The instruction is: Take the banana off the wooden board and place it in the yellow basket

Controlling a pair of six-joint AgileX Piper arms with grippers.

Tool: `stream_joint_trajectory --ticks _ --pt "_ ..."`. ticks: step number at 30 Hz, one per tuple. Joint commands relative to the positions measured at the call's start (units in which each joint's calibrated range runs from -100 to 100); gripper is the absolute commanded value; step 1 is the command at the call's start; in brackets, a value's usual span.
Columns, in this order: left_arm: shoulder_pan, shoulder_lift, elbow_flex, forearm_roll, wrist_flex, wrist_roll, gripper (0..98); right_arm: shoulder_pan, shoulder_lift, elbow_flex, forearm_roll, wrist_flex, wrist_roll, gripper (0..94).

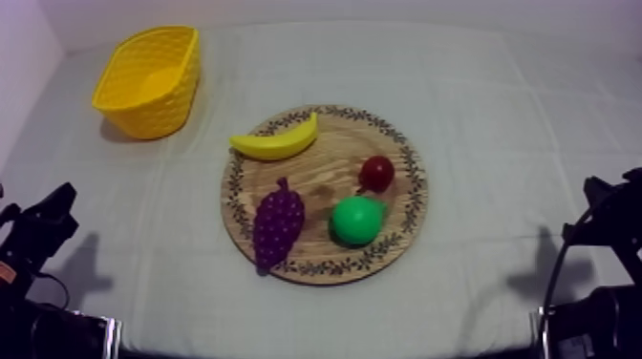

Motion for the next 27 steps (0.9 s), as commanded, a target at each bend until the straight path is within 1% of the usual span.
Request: stream_joint_trajectory --ticks 1,3,9,11,15,18,22,27 --pt "0.29 1.06 -0.81 -0.04 -0.12 -0.52 0.1 0.03 -0.05 0.05 0.01 0.01 0.00 0.4" --pt "1.07 2.43 -2.24 -0.38 -0.31 -0.80 0.1 0.03 -0.05 0.05 0.01 0.01 0.00 0.4" --pt "4.81 11.11 -10.07 -4.07 -1.54 1.03 0.1 0.03 -0.05 0.05 0.01 0.01 0.00 0.4" --pt "6.72 15.66 -13.69 -5.64 -2.63 1.61 0.1 0.03 -0.05 0.05 0.01 0.01 0.00 0.4" --pt "11.54 24.31 -21.64 -9.96 -3.58 3.86 0.1 0.03 -0.05 0.05 0.01 0.01 0.00 0.4" --pt "14.48 30.33 -27.50 -12.00 -3.57 4.42 0.1 0.03 -0.05 0.05 0.01 0.01 0.00 0.4" --pt "17.48 38.98 -35.31 -13.09 -2.80 3.43 0.1 0.03 -0.05 0.05 0.01 0.01 0.00 0.4" --pt "20.36 50.04 -44.47 -13.17 -1.89 0.44 0.1 0.03 -0.05 0.05 0.01 0.01 0.00 0.4"
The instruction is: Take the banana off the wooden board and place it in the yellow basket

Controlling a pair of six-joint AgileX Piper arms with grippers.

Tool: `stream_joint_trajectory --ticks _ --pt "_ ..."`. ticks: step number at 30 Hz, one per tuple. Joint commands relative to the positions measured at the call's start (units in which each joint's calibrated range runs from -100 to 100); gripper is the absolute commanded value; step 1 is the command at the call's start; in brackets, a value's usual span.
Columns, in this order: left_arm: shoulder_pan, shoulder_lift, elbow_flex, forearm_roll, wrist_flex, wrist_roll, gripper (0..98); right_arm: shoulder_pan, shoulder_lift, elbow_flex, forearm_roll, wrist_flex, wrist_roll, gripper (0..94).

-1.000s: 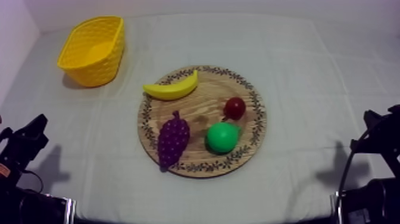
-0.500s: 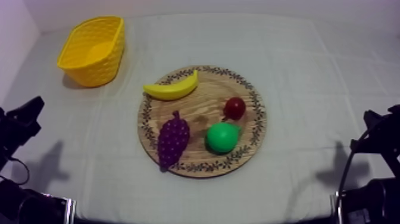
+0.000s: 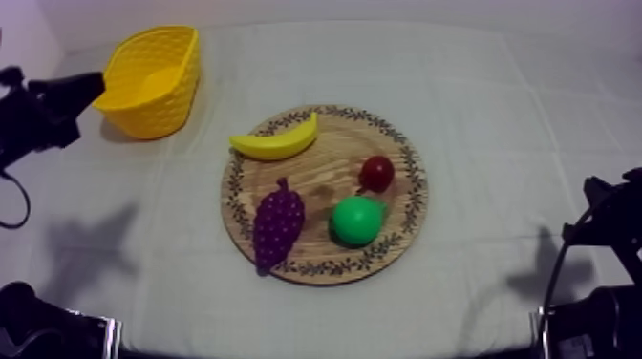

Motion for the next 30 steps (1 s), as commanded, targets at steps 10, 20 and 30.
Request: stream_joint_trajectory --ticks 10,20,30 --pt "6.07 25.67 -22.48 0.05 8.53 -7.14 0.1 0.03 -0.05 0.05 0.01 0.01 0.00 0.4" --pt "7.09 38.88 -30.06 0.11 11.97 -12.44 0.1 0.03 -0.05 0.05 0.01 0.01 0.00 0.4" --pt "6.06 47.44 -31.87 -0.68 15.21 -19.13 0.8 0.03 -0.05 0.05 0.01 0.01 0.00 0.4"
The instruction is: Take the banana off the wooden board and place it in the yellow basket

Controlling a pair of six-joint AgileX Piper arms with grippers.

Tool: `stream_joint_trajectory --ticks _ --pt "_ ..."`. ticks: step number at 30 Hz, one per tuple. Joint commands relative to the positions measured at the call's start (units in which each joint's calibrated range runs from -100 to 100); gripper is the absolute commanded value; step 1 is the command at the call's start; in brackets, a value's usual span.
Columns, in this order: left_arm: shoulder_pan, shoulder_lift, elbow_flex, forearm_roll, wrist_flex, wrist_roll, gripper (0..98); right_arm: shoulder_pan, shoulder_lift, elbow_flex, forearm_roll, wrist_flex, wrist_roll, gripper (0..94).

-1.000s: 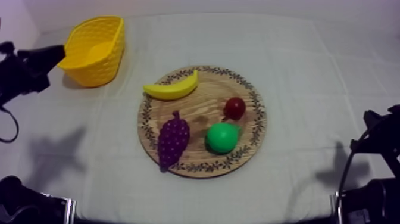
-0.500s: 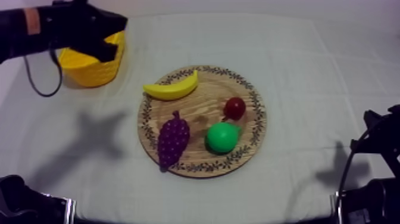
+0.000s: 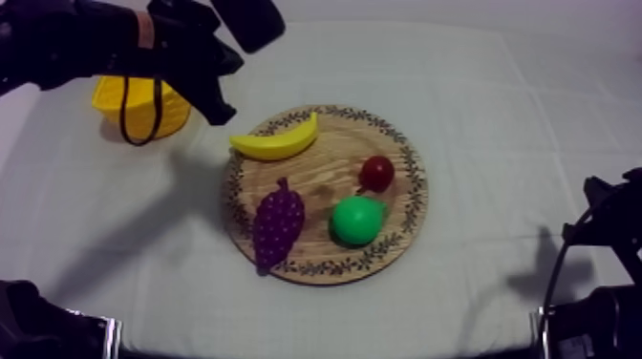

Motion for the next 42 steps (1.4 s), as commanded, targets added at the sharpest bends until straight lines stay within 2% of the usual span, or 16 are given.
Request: stream_joint_trajectory --ticks 1,12,19,20,21,26,28,32,42 --pt "-0.66 2.00 0.03 0.01 0.18 -1.42 0.8 0.03 -0.05 0.05 0.01 0.01 0.00 0.4" --pt "-2.78 6.98 1.93 0.17 -0.48 -3.44 0.8 0.03 -0.05 0.05 0.01 0.01 0.00 0.4" --pt "-2.84 8.05 5.95 1.47 -3.55 -3.62 1.0 0.03 -0.05 0.05 0.01 0.01 0.00 0.4" --pt "-2.82 8.11 6.67 1.60 -4.23 -3.50 2.9 0.03 -0.05 0.05 0.01 0.01 0.00 0.4" --pt "-2.81 8.15 7.37 1.76 -4.81 -3.42 9.9 0.03 -0.05 0.05 0.01 0.01 0.00 0.4" --pt "-2.73 7.93 9.35 3.28 -7.55 -3.36 50.8 0.03 -0.05 0.05 0.01 0.01 0.00 0.4" --pt "-2.47 7.83 9.12 3.82 -7.62 -3.43 58.6 0.03 -0.05 0.05 0.01 0.01 0.00 0.4" --pt "-2.01 8.07 8.31 5.24 -7.19 -4.11 60.6 0.03 -0.05 0.05 0.01 0.01 0.00 0.4" --pt "-1.80 12.78 8.11 6.32 -8.70 -4.50 57.8 0.03 -0.05 0.05 0.01 0.01 0.00 0.4"
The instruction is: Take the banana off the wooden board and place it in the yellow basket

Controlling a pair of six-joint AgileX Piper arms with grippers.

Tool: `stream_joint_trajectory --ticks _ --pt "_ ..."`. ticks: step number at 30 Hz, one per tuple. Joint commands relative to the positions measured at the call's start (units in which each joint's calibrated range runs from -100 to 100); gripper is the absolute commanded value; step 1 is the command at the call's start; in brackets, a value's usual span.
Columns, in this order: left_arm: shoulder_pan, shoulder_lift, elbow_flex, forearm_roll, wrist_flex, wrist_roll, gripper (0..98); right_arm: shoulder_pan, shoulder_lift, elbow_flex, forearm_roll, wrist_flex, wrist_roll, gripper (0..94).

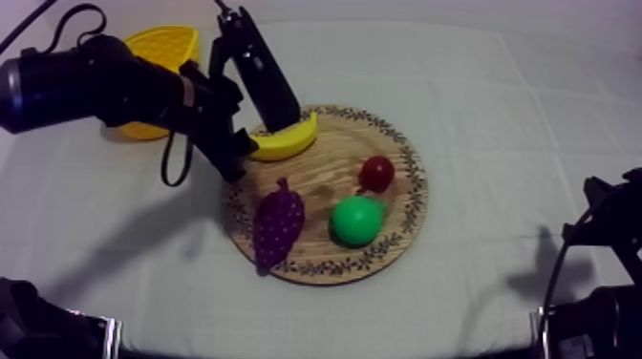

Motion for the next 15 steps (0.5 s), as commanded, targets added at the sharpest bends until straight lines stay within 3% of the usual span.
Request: stream_joint_trajectory --ticks 1,15 --pt "-0.34 1.90 -0.86 0.21 0.59 -0.43 57.6 0.03 -0.05 0.05 0.01 0.01 0.00 0.4" --pt "-1.48 16.09 -13.14 -0.21 9.49 -3.16 55.6 0.03 -0.05 0.05 0.01 0.01 0.00 0.4"
